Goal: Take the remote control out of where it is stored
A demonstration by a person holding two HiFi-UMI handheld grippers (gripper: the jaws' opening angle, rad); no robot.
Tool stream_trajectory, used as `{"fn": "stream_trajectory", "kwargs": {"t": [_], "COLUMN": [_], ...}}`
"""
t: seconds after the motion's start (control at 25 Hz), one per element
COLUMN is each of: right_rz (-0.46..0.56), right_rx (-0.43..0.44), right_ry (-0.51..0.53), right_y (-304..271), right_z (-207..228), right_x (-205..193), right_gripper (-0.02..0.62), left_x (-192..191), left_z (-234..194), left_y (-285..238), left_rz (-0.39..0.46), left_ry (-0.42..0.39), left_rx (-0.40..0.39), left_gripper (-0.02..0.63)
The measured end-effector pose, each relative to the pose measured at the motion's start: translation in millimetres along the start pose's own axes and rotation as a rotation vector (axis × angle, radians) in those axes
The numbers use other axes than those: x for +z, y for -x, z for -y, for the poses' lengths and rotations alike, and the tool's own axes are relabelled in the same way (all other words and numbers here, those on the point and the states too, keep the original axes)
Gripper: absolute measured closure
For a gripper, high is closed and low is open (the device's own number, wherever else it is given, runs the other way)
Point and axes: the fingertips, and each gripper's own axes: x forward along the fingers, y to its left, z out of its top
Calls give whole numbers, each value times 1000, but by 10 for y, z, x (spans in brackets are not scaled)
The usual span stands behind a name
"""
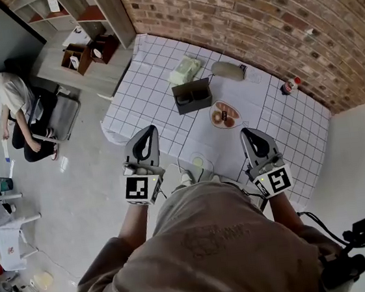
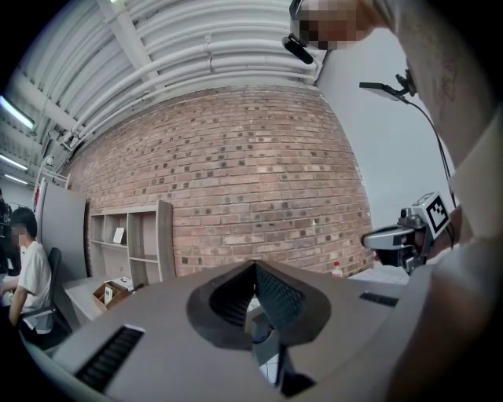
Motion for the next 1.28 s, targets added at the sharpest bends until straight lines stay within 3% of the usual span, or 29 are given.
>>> {"fn": "stream_trajectory", "kwargs": {"t": [0.12,0.24,0.32,0.6,0.8,1.04,1.16,1.28], "right_rz": [-17,-23,-36,-52,-51,-120,-137,-187], "right_rx": [4,-3,-11,32,50,137,135,177], "right_ry": [-45,-151,-146,-56,-146,-41,80,164], "right_y": [-11,-13,-12,-66,-201,-644,-912,-1178], "right_z": [30,105,145,93,214,388,476,484], "right_x": [-63,-129,-167,-193,-163,-189,-175,-278], "right_gripper": [580,580,580,580,579,577,565,450], "left_x": [-18,-69,-87,-63,-157,-196,-228,-276], "left_z": [-4,-37,-66,-35,-40,-19,9,51], "left_y": [2,14,23,-5,43,89,124,154], "left_rz": [-7,-15,-17,-15,-44,-47,-59,-70], "left_ry": [5,65,93,55,80,82,87,88], "left_rx": [9,22,33,34,48,58,65,62], "left_gripper": [595,595,595,595,595,595,595,595]}}
